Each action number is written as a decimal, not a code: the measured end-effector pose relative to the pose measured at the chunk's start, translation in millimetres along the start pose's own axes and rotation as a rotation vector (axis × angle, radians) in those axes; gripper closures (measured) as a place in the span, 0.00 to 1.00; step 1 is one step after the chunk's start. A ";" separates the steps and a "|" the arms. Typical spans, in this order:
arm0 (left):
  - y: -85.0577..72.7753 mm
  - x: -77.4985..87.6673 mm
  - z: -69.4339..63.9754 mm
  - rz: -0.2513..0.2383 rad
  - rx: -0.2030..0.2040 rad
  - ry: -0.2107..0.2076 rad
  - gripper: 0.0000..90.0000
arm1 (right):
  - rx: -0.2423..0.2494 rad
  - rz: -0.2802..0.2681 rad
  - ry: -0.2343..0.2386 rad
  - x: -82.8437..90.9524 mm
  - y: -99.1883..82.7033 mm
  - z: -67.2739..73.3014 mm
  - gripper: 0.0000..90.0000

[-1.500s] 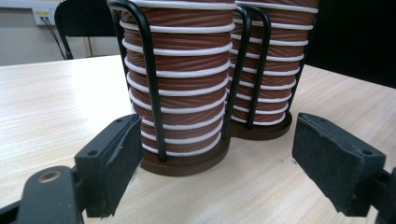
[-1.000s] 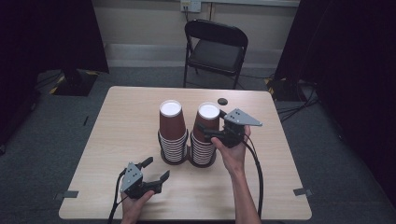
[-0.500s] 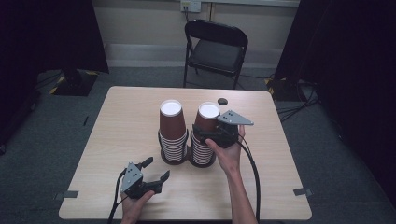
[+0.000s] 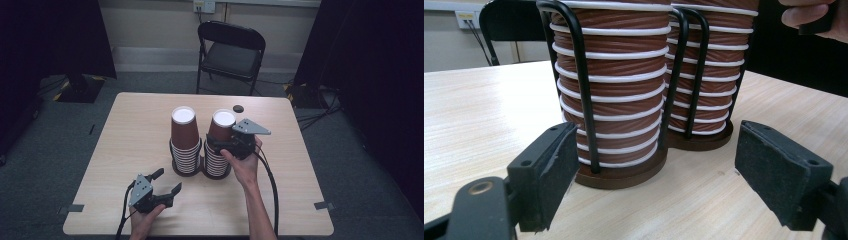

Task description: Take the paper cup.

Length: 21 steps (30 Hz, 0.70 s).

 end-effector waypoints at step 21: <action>-0.1 -0.3 -0.3 0.004 -0.005 -0.010 0.19 | -0.010 -0.031 0.009 6.7 20.1 0.0 0.15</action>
Point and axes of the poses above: each handheld gripper's, and its own axes: x roughly backward along the jaws, y roughly out of its top, z roughly to its left, the point moved 6 cm from there along -x, roughly forward along the jaws, and after that the axes turned 6 degrees about -x, right-handed, at the moved point
